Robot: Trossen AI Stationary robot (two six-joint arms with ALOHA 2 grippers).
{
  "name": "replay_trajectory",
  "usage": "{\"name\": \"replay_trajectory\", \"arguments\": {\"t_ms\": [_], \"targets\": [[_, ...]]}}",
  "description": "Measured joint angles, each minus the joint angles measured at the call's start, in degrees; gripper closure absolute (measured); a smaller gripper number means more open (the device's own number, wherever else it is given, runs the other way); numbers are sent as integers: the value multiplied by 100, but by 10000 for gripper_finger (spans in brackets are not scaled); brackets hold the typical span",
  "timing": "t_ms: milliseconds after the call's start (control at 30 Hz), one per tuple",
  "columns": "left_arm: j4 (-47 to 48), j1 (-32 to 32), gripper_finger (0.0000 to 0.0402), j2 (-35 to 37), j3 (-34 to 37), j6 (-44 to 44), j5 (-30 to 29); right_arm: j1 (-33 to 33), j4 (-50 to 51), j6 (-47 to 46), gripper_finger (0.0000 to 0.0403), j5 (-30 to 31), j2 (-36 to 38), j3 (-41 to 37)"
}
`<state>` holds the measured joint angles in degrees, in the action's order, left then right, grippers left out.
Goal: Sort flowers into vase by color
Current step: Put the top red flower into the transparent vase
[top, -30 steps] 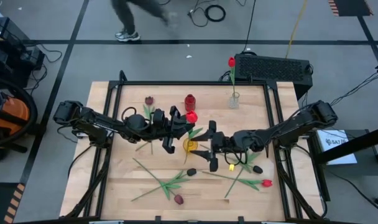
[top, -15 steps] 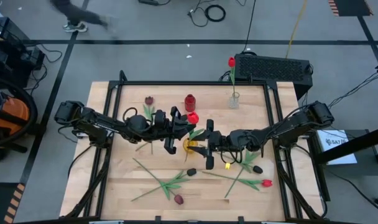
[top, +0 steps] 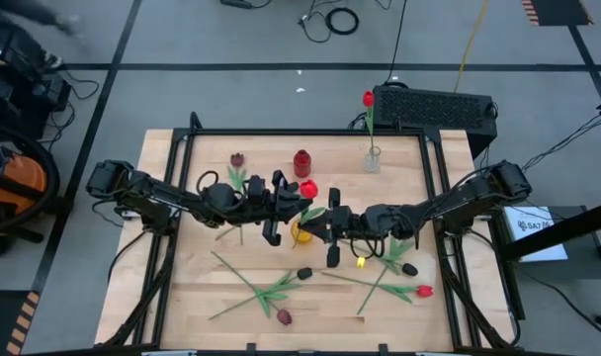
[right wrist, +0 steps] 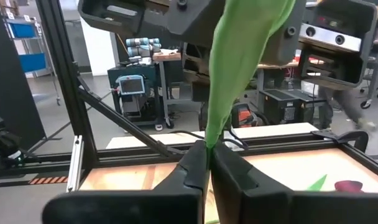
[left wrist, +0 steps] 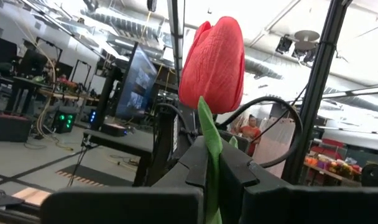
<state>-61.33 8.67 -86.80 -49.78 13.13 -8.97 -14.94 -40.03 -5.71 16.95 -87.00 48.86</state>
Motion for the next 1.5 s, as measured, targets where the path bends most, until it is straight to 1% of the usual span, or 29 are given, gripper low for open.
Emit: {"name": "replay_trajectory", "arguments": {"t_ms": [100, 167, 300, 467, 600, 733, 900, 1000, 1067, 1167, 1267, 1400, 1500], "targets": [[153, 1, 367, 28, 2, -1, 1, 0, 112, 21, 399, -13, 0, 0], [148, -2, 344, 30, 2, -7, 0, -2, 125, 12, 399, -31, 0, 0], [267, -1, 278, 35, 2, -10, 17, -2, 212, 24, 401, -40, 42, 0], [335, -2, 188, 63, 2, -4, 338, -2, 505, 46, 402, -42, 287, -2], [398, 0, 131, 63, 2, -3, 450, -2, 1175, 87, 402, -40, 681, 0], [540, -5, 96, 63, 2, -5, 450, -7, 1986, 40, 402, -39, 1236, -1], [796, -8, 82, 64, 2, -42, 455, -55, 3054, 3, 403, -6, 2004, -2], [999, -11, 82, 71, 2, -63, 466, -57, 3552, -48, 403, 223, 2403, -2], [1159, -13, 81, 82, 2, -266, 470, -55, 3804, -9, 403, 521, 2625, -2], [1447, -15, 81, 157, 2, -862, 449, -55, 4218, 92, 403, 999, 2883, -2], [1917, -15, 81, 296, 2, -746, 406, -53, 4778, 10, 403, 1487, 3078, -18], [2529, -26, 81, 579, 2, -484, 400, 116, 4999, -303, 403, 2438, 3432, -390], [2937, -24, 81, 749, 2, -451, 398, 473, 4942, -289, 403, 2682, 3811, -664]]}}
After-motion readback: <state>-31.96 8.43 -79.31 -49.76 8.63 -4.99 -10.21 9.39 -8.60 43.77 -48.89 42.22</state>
